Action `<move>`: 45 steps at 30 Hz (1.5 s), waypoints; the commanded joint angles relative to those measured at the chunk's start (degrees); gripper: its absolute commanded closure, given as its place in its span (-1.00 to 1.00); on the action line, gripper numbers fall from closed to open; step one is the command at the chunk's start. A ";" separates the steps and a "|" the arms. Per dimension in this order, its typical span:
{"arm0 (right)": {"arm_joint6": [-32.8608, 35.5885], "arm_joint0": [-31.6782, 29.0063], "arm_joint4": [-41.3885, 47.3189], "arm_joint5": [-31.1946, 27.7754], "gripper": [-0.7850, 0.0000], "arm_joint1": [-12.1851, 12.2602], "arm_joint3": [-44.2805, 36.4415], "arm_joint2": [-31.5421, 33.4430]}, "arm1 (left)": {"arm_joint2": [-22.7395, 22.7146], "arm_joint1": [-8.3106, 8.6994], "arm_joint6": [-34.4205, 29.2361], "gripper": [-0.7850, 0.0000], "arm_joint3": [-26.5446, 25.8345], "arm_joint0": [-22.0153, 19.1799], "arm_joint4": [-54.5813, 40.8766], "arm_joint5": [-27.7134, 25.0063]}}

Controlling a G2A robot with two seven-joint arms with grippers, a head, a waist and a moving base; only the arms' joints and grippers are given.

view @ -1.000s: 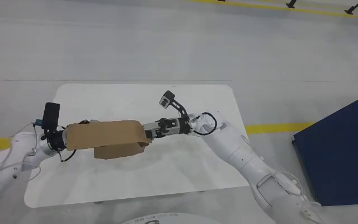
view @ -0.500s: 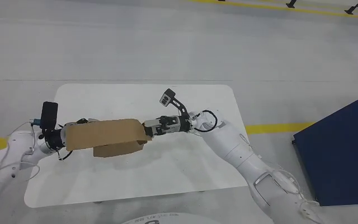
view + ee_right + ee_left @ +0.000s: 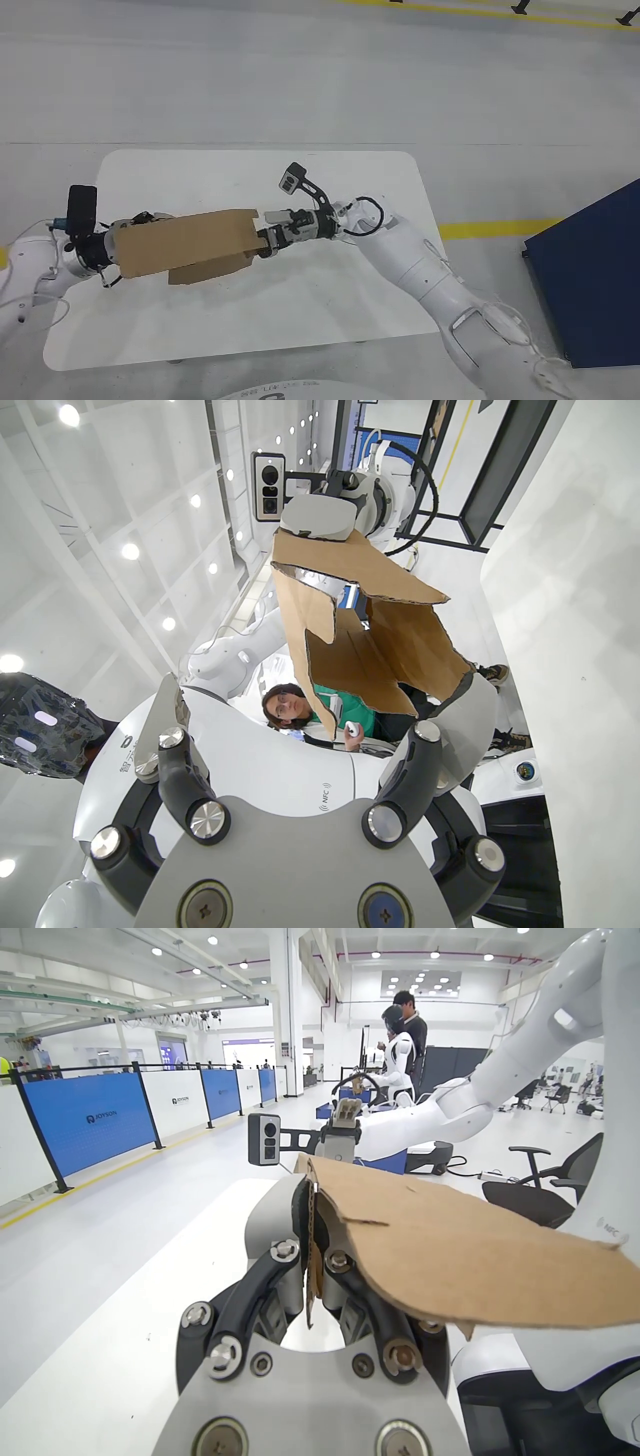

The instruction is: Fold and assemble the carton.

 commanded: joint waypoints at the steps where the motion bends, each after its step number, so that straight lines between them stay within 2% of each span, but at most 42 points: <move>1: 0.03 0.10 -0.15 0.04 -1.00 -0.20 0.09 -0.17 | -0.03 -0.22 -0.40 1.00 -0.07 0.02 0.38 -0.40; 4: 0.12 0.17 -0.19 0.03 -1.00 -0.44 0.25 -0.19 | 0.22 -0.66 -0.95 1.00 0.14 -0.21 0.67 -0.95; 6: 0.18 0.09 -0.09 -0.10 -0.93 -0.56 0.28 -0.05 | 0.66 -0.94 -0.95 1.00 0.27 -0.50 1.24 -0.95; 8: 0.35 -0.09 0.14 -0.35 -0.71 -0.61 0.28 0.30 | 1.04 -1.13 -0.95 1.00 0.56 -0.84 1.65 -0.95; 10: 0.59 -0.34 0.37 -0.62 -0.58 -0.61 0.25 0.79 | 1.30 -1.28 -0.95 1.00 0.75 -1.09 1.76 -0.95; 18: 1.76 -1.56 0.94 -0.69 -0.39 -0.49 -0.55 2.68 | 1.71 -1.41 -0.95 1.00 1.04 -1.51 2.50 -0.95; 21: 1.95 -1.83 0.70 -0.49 -0.15 -0.52 -0.86 3.01 | 1.84 -1.41 -0.95 1.00 1.05 -1.59 3.01 -0.95; 25: 2.16 -1.97 0.08 -0.11 0.01 -0.65 -1.16 3.08 | 2.04 -1.43 -0.95 1.00 1.02 -1.79 3.73 -0.95; 37: 2.24 -1.76 -1.29 0.57 0.24 -1.28 -0.98 2.76 | 1.97 -1.46 -0.95 1.00 0.77 -1.96 5.26 -0.95; 41: 2.34 -1.86 -1.81 0.64 0.44 -1.44 -1.15 2.69 | 1.88 -1.48 -0.95 1.00 0.35 -1.81 5.71 -0.95; 45: 2.45 -1.91 -2.24 0.72 1.00 -1.59 -1.23 2.69 | 1.77 -1.51 -0.95 1.00 0.15 -1.67 5.98 -0.95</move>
